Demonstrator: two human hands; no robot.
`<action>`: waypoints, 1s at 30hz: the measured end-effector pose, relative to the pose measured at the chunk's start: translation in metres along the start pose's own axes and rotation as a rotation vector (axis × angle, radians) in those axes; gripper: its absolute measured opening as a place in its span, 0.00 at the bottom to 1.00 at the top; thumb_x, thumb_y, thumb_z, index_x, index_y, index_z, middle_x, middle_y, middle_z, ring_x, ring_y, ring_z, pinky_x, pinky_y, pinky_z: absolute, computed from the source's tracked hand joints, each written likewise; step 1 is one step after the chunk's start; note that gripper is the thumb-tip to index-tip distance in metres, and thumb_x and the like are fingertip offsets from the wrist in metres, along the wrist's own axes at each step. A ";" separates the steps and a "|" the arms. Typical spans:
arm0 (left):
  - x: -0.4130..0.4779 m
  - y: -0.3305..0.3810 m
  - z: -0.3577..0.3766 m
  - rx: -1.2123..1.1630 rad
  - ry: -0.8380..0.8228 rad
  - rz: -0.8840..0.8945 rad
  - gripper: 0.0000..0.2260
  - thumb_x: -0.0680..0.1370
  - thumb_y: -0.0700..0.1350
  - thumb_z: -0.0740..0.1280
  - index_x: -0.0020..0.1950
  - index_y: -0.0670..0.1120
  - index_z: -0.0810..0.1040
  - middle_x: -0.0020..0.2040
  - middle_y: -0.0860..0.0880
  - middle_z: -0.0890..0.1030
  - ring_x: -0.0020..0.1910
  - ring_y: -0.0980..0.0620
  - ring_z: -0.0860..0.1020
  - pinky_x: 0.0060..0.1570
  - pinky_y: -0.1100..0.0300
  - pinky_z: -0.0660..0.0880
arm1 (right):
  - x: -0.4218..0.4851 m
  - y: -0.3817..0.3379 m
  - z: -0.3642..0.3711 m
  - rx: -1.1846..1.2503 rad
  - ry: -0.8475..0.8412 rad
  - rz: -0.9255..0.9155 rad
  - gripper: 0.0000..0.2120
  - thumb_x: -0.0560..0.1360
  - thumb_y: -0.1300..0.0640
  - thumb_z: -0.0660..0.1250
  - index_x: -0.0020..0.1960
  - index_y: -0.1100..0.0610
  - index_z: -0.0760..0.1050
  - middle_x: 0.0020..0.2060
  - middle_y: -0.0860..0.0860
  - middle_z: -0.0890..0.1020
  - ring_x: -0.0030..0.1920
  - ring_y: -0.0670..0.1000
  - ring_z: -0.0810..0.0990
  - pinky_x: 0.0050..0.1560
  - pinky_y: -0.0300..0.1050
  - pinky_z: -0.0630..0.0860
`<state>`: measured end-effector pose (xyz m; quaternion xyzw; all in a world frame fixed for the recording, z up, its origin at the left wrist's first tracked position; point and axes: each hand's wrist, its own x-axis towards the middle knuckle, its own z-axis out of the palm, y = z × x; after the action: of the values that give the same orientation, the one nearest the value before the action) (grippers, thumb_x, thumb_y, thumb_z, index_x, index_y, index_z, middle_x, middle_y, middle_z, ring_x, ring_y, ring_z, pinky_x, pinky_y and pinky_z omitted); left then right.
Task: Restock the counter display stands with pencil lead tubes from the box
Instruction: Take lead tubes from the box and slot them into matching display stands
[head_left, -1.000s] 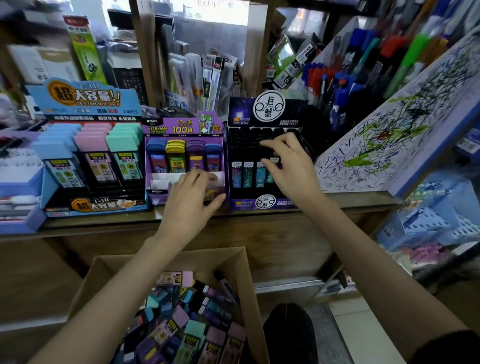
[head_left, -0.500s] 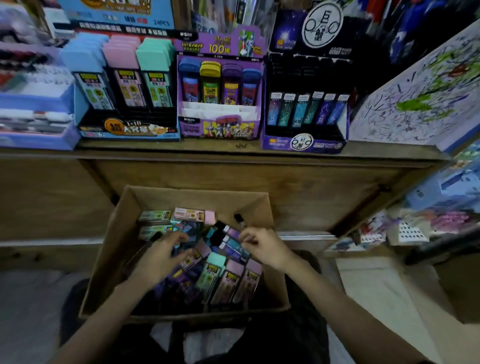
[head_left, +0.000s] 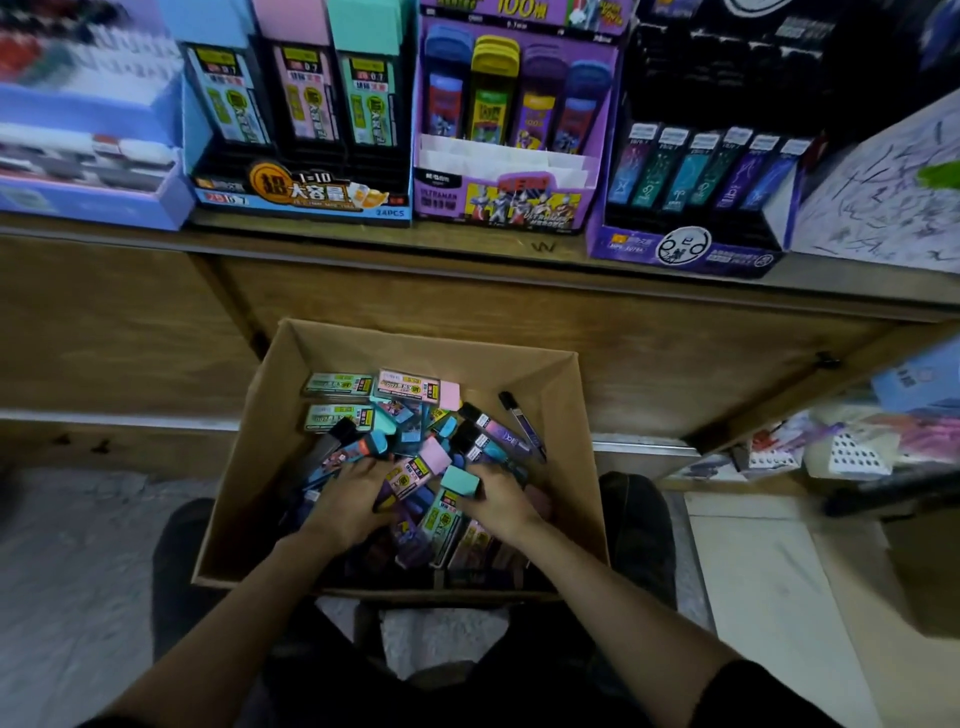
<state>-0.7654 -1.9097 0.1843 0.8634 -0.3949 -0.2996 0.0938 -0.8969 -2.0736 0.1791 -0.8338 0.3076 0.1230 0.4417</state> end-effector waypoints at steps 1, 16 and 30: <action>0.001 -0.001 0.000 0.010 0.005 -0.001 0.31 0.73 0.52 0.71 0.73 0.48 0.63 0.69 0.45 0.68 0.69 0.45 0.63 0.65 0.54 0.63 | 0.002 -0.002 0.003 -0.030 0.016 0.008 0.16 0.73 0.59 0.69 0.60 0.61 0.75 0.54 0.57 0.80 0.55 0.55 0.77 0.55 0.48 0.75; 0.013 0.005 0.006 0.159 -0.062 -0.119 0.26 0.70 0.65 0.66 0.57 0.45 0.72 0.63 0.43 0.69 0.66 0.44 0.63 0.63 0.49 0.61 | 0.011 0.000 0.004 -0.143 -0.069 0.157 0.19 0.72 0.54 0.70 0.60 0.58 0.74 0.56 0.59 0.77 0.59 0.58 0.73 0.57 0.47 0.75; -0.002 0.009 -0.007 -0.671 0.305 0.012 0.15 0.67 0.42 0.77 0.36 0.50 0.70 0.32 0.53 0.74 0.33 0.57 0.71 0.33 0.68 0.66 | -0.017 -0.006 -0.023 0.594 0.144 0.192 0.11 0.72 0.67 0.69 0.54 0.64 0.75 0.46 0.55 0.81 0.41 0.47 0.80 0.39 0.35 0.77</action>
<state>-0.7678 -1.9152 0.1948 0.8170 -0.2611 -0.2796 0.4315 -0.9080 -2.0824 0.2048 -0.6421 0.4376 0.0098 0.6293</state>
